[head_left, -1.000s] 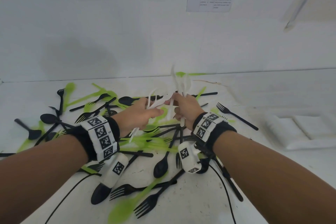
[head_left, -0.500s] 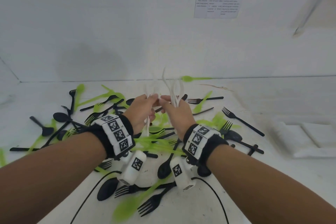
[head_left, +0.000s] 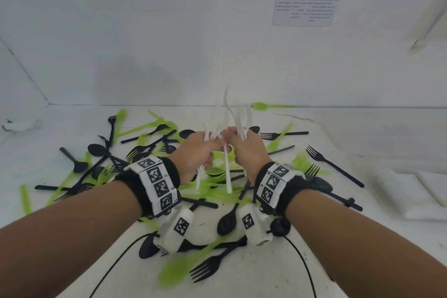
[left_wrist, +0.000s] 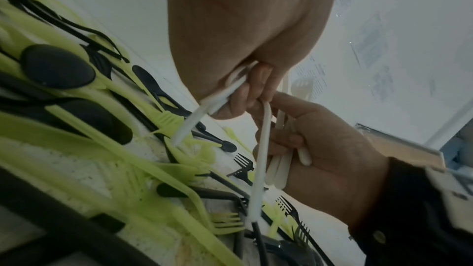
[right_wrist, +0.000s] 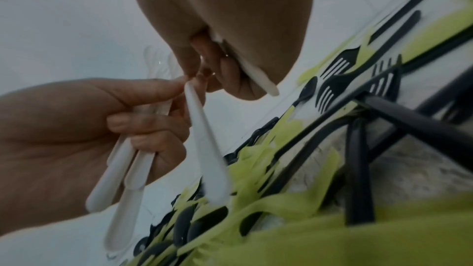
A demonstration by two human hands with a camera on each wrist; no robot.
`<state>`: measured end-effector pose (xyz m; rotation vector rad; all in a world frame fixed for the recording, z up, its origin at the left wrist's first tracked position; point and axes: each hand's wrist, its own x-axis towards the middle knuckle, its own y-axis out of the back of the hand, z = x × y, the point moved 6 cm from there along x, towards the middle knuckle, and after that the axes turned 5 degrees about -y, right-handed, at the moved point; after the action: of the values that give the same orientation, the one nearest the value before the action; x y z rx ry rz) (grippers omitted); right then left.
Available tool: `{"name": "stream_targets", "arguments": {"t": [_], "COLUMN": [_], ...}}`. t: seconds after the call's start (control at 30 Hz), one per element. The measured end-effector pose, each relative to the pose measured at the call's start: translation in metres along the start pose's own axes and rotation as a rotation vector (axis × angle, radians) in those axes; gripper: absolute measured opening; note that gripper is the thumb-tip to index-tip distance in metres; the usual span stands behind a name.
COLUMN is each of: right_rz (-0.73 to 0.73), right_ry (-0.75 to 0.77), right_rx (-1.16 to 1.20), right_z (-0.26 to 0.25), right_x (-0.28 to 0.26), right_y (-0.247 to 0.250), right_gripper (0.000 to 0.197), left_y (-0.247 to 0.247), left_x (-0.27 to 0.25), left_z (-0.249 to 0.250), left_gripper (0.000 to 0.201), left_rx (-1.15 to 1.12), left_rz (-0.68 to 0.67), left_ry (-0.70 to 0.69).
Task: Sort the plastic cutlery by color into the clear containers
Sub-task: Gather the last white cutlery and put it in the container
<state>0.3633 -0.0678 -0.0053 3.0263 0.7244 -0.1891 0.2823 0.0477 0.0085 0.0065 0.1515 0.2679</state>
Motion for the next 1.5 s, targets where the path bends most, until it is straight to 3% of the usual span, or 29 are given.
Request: {"name": "stream_targets", "arguments": {"t": [0.07, 0.17, 0.23, 0.33, 0.47, 0.63, 0.77, 0.8, 0.93, 1.03, 1.1, 1.17, 1.3, 1.5], "right_rz": [0.02, 0.19, 0.27, 0.223, 0.118, 0.182, 0.202, 0.223, 0.337, 0.192, 0.1, 0.06, 0.075, -0.083], "right_ry": [-0.034, -0.124, -0.161, -0.154, -0.12, -0.164, -0.18, -0.177, -0.168, -0.186, -0.178, -0.178, -0.199, -0.166], "right_rx": [0.004, 0.097, 0.153, 0.244, 0.266, 0.192, 0.189, 0.184, 0.221, 0.258, 0.204, 0.181, 0.175, 0.313], "right_z": [0.0, 0.007, 0.009, 0.004, -0.004, 0.007, 0.013, 0.011, 0.004, -0.001, 0.0, 0.005, 0.012, 0.003], "right_x": [0.001, 0.003, 0.004, 0.007, 0.006, 0.004, 0.01, 0.011, 0.019, 0.018, 0.015, 0.014, 0.015, 0.012], "right_y": [0.003, 0.021, 0.032, 0.027, 0.004, -0.003, -0.008, -0.006, 0.023, 0.021, 0.008, -0.001, 0.001, -0.006], "right_gripper": [0.015, 0.015, 0.017, 0.016, 0.019, 0.025, 0.057, 0.058, 0.021, 0.022, 0.028, 0.031, 0.026, 0.025], "left_y": [0.0, 0.008, 0.012, 0.017, 0.019, 0.011, 0.004, 0.003, 0.015, 0.021, 0.017, 0.013, 0.016, 0.017], "left_x": [0.001, 0.001, 0.0, 0.0, 0.002, 0.002, 0.001, 0.002, 0.002, 0.003, 0.005, 0.007, 0.01, 0.011], "left_z": [-0.001, -0.003, -0.002, 0.001, 0.006, 0.01, 0.003, 0.001, 0.0, 0.006, 0.005, 0.003, 0.004, 0.0], "left_gripper": [0.025, 0.022, 0.02, 0.016, 0.009, 0.021, 0.017, 0.018, 0.022, 0.029, 0.022, 0.016, 0.004, 0.02], "left_rx": [0.0, -0.034, -0.026, 0.137, 0.258, 0.27, 0.201, 0.183, 0.111, 0.221, 0.223, 0.136, -0.022, -0.265], "left_rz": [0.053, 0.167, 0.169, 0.157, 0.241, 0.272, 0.195, 0.167, 0.258, 0.299, 0.266, 0.234, 0.229, 0.086], "left_ry": [0.027, 0.056, 0.032, -0.07, -0.193, -0.23, -0.198, -0.193, -0.119, -0.099, -0.02, 0.025, -0.018, 0.064]}}
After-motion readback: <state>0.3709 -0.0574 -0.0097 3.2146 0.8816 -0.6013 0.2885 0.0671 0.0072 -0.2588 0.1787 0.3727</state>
